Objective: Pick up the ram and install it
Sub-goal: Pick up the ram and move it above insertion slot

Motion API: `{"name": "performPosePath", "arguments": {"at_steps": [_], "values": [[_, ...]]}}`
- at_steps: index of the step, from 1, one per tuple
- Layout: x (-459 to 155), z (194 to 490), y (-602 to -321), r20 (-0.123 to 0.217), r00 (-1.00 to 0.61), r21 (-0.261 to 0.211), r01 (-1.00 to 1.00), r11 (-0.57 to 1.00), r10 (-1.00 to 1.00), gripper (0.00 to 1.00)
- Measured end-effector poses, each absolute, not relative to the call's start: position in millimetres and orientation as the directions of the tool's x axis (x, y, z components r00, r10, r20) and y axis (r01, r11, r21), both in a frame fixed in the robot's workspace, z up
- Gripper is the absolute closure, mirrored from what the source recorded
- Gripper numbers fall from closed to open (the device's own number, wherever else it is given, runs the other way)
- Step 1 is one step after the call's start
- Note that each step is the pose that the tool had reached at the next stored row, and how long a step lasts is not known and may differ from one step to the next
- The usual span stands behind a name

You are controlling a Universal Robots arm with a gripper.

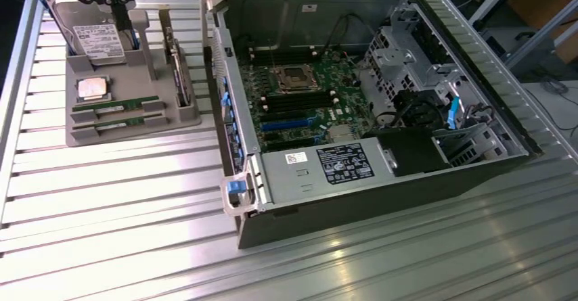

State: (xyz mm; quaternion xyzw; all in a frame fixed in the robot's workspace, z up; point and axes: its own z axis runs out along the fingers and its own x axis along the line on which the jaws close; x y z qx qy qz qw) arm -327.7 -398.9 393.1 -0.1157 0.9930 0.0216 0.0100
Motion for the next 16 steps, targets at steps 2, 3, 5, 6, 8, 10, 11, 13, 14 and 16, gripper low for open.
{"name": "performPosePath", "arguments": {"at_steps": [2,3,5,6,8,10,11,13,14,16], "values": [[-327.8,393.1,-399.0,-0.025,-0.971,0.041,-0.240,0.970,-0.239,0.90],[-327.8,393.1,-398.9,-0.025,-0.969,0.041,-0.247,0.968,-0.246,0.90],[-327.8,393.1,-398.9,-0.025,-0.965,0.041,-0.261,0.964,-0.260,0.90],[-327.8,393.1,-399.0,-0.025,-0.960,0.040,-0.279,0.959,-0.278,0.90],[-327.8,393.1,-398.9,-0.025,-0.956,0.040,-0.292,0.956,-0.291,0.90],[-327.8,393.1,-398.9,-0.025,-0.953,0.040,-0.302,0.952,-0.301,0.90],[-327.8,393.1,-398.9,-0.025,-0.952,0.040,-0.307,0.951,-0.306,0.90],[-327.8,393.1,-399.0,-0.025,-0.947,0.040,-0.322,0.946,-0.321,0.90],[-327.8,393.1,-399.0,-0.025,-0.945,0.040,-0.326,0.944,-0.326,0.90],[-327.8,393.1,-398.9,-0.025,-0.942,0.040,-0.336,0.941,-0.335,0.90]]}}
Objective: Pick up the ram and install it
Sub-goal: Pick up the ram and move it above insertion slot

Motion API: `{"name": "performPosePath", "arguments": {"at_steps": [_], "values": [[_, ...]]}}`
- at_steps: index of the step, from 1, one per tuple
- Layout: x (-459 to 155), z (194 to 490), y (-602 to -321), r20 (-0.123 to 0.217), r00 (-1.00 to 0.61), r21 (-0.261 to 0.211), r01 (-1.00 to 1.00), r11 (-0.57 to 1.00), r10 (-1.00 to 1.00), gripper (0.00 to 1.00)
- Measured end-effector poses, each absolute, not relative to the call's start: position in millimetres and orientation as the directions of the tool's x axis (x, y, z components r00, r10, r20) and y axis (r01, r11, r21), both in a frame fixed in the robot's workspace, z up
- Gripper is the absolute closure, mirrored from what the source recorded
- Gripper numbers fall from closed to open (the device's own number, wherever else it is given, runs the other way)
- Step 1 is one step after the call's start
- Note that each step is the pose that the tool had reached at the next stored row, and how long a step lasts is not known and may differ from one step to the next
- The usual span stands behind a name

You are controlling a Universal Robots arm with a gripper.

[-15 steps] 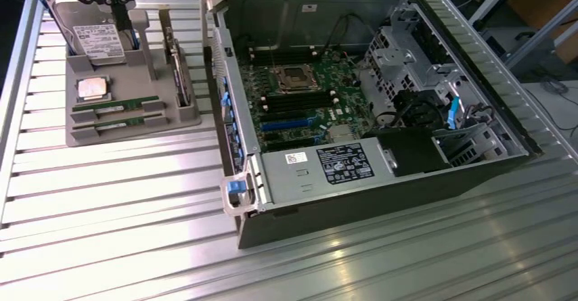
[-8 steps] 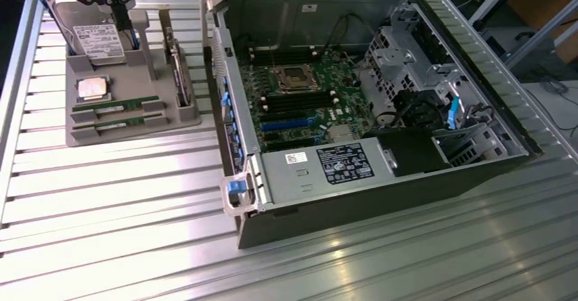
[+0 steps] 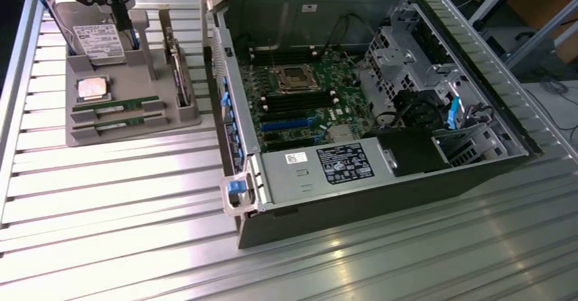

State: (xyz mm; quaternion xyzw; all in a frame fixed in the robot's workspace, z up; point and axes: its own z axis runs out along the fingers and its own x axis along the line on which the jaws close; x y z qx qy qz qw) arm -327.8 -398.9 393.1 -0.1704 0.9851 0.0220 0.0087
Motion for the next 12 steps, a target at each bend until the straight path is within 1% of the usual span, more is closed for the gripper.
{"name": "performPosePath", "arguments": {"at_steps": [12], "values": [[-327.8,393.1,-399.0,-0.025,-0.902,0.040,-0.432,0.901,-0.431,0.90]]}}
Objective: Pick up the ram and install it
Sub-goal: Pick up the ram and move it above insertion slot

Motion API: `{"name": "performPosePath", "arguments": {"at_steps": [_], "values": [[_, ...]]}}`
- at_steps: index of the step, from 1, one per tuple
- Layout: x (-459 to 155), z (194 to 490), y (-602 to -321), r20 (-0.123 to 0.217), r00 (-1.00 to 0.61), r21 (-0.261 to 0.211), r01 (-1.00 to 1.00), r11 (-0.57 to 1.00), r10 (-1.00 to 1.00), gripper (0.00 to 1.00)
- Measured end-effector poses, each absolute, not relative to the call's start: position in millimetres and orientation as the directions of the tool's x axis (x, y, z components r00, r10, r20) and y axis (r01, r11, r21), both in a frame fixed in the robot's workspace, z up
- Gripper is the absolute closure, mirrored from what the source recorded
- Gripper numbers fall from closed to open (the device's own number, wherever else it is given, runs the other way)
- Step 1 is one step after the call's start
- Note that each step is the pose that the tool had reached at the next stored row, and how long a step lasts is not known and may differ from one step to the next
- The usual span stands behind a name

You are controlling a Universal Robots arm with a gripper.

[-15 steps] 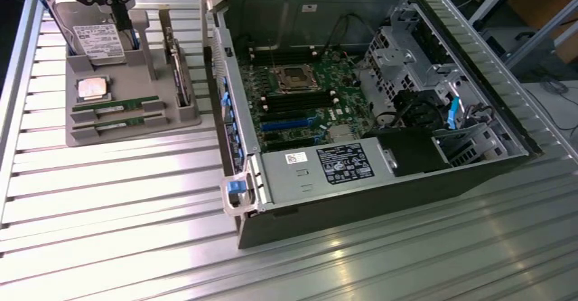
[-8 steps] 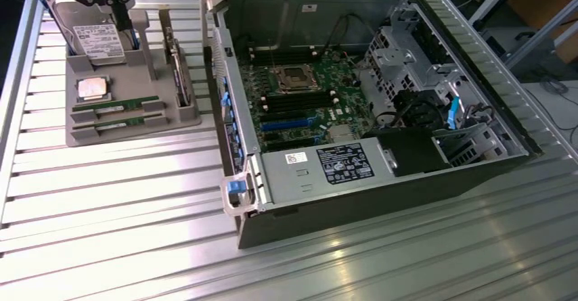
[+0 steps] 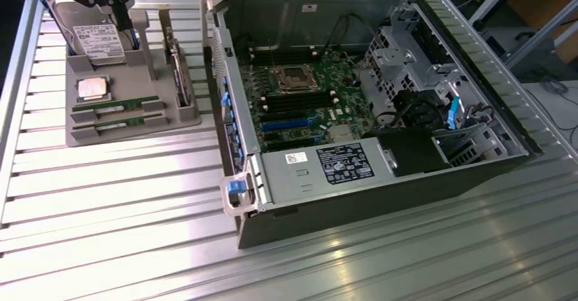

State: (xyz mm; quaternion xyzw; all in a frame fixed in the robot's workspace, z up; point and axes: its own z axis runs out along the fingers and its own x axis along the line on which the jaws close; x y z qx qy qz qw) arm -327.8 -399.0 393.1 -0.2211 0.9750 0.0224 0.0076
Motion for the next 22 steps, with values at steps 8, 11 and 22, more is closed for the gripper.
{"name": "performPosePath", "arguments": {"at_steps": [8,11,22], "values": [[-327.8,393.1,-399.0,-0.025,-0.868,0.040,-0.496,0.867,-0.496,0.90],[-327.8,393.1,-398.9,-0.025,-0.855,0.040,-0.519,0.854,-0.518,0.90],[-327.8,393.1,-399.0,-0.025,-0.813,0.040,-0.582,0.812,-0.582,0.90]]}}
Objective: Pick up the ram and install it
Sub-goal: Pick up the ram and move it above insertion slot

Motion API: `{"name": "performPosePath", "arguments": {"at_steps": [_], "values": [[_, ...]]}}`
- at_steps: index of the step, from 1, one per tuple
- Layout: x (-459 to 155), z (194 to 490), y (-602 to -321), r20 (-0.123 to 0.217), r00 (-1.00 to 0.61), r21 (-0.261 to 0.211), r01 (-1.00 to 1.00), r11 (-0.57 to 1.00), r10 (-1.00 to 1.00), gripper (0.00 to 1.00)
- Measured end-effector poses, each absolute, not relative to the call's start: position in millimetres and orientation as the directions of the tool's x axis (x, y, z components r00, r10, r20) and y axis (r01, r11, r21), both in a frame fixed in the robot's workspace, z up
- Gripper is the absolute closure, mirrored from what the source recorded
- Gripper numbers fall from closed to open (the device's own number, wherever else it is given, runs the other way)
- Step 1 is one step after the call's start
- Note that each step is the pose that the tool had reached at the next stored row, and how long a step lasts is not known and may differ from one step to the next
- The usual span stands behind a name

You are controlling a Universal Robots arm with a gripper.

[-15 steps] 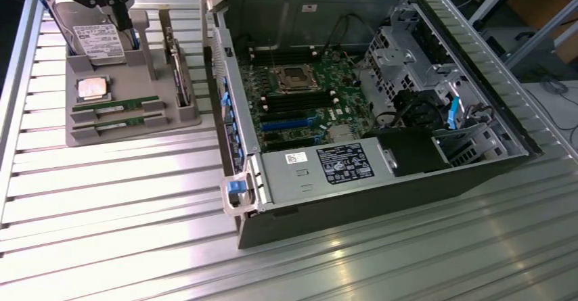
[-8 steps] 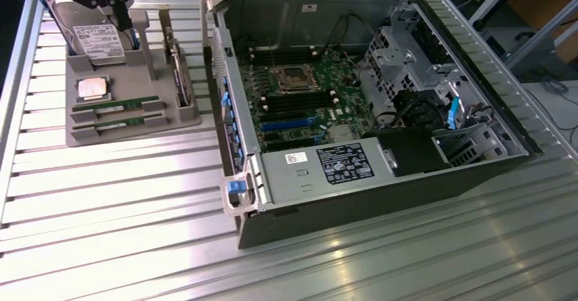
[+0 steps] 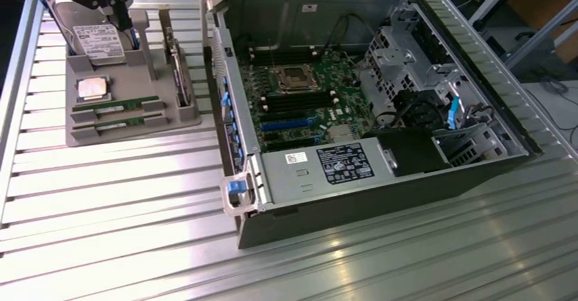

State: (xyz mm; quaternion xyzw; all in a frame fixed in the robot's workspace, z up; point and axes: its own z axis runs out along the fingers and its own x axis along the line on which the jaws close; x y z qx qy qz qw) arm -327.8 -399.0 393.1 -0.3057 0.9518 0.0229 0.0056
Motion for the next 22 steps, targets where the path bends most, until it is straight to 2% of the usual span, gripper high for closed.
{"name": "performPosePath", "arguments": {"at_steps": [22], "values": [[-327.8,393.0,-398.9,-0.024,-0.647,0.040,-0.763,0.645,-0.762,0.90]]}}
